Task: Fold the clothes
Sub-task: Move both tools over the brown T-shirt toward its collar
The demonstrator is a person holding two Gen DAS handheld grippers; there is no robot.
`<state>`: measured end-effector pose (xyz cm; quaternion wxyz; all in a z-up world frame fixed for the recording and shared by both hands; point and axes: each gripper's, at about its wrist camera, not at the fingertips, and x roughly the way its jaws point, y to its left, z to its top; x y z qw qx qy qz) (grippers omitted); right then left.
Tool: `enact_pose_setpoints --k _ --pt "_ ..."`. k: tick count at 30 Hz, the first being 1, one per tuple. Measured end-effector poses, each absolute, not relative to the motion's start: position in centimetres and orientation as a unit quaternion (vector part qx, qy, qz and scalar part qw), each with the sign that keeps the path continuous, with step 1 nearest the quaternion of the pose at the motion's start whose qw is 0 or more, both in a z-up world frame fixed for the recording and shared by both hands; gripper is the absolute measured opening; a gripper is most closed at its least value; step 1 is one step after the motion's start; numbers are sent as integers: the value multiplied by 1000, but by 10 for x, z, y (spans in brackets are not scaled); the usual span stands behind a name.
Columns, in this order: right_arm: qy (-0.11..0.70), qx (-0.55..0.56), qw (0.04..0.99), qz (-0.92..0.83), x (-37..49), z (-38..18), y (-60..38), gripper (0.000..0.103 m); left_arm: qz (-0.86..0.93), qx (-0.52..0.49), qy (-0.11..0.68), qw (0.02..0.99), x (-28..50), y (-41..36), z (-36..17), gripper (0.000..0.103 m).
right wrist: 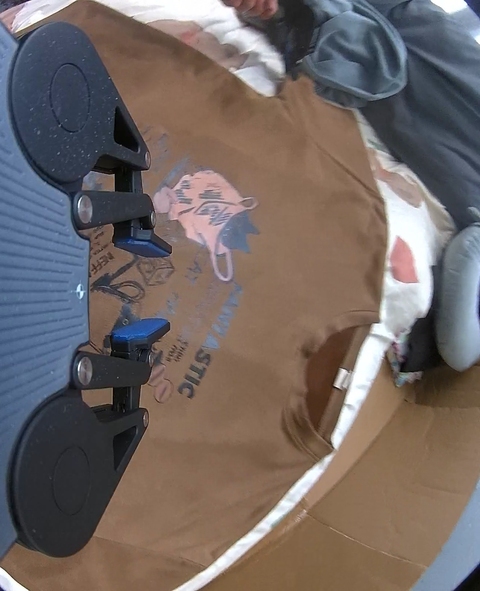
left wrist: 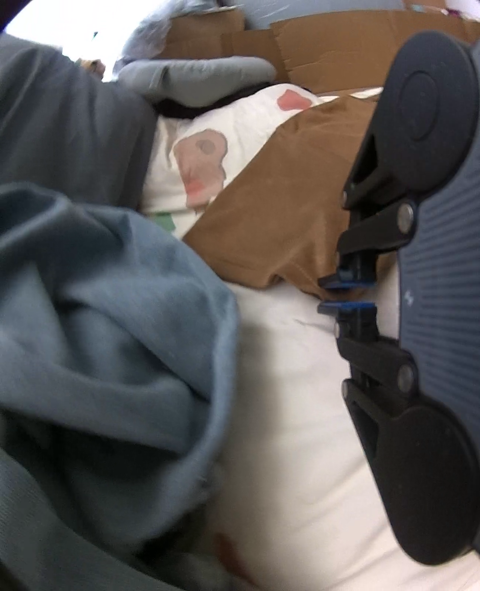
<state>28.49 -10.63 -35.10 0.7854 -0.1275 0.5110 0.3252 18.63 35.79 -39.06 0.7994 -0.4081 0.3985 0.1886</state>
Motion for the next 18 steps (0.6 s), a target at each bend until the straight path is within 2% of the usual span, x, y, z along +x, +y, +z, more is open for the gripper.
enact_pose_setpoints --k 11,14,16,18 --pt "567 -143 771 254 283 -400 -134 44 202 -353 431 806 191 353 -399 7" --pt "572 -138 770 247 282 -407 -141 44 219 -342 435 803 189 353 -386 10" --pt "571 -131 772 246 281 -409 -144 44 229 -321 435 809 187 353 -374 16" --pt "570 -130 774 246 281 -410 -144 44 222 -307 428 821 186 353 -362 16"
